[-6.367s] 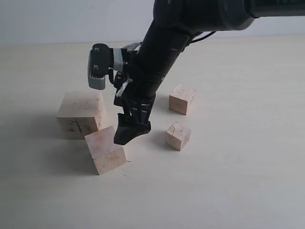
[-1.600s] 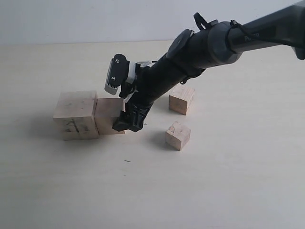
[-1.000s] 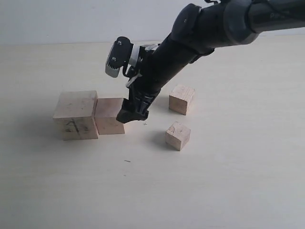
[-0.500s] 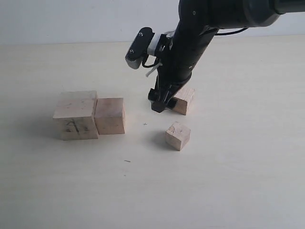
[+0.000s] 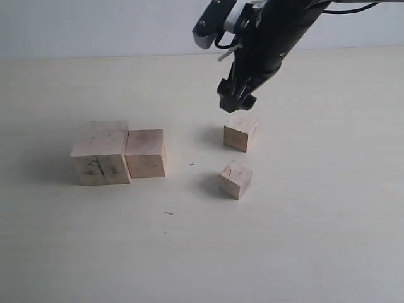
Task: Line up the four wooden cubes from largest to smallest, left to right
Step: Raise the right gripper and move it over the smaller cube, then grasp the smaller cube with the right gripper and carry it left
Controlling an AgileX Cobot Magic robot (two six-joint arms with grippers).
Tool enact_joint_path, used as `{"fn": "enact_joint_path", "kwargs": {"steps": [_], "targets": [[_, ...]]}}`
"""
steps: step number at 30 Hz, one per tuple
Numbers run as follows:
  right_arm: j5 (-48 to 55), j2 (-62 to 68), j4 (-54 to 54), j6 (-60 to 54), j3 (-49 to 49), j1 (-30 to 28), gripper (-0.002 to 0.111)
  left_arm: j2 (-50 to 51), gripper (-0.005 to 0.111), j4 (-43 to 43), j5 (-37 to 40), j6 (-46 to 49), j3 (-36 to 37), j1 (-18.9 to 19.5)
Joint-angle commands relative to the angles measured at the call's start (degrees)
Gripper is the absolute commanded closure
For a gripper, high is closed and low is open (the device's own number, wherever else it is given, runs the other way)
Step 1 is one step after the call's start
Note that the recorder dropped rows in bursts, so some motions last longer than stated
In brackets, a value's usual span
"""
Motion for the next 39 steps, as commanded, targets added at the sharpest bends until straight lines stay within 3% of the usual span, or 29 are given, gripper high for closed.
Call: {"fn": "enact_joint_path", "kwargs": {"steps": [1, 6, 17, 39], "targets": [[-1.5, -0.49, 7.11, -0.77, 0.47, -5.33, 0.018, -0.31, 0.107, 0.1, -0.52, -0.02, 0.19, -0.27], [-0.84, -0.49, 9.53, -5.95, 0.47, -8.61, 0.018, -0.31, 0.107, 0.1, -0.52, -0.02, 0.19, -0.27], [-3.73, 1.05, 17.27, -13.74, 4.34, -8.76, 0.018, -0.31, 0.107, 0.1, -0.52, -0.02, 0.19, -0.27], [-7.06, 9.89, 22.81, -17.01, 4.34, -8.76, 0.018, -0.31, 0.107, 0.1, -0.52, -0.02, 0.19, -0.27]]}}
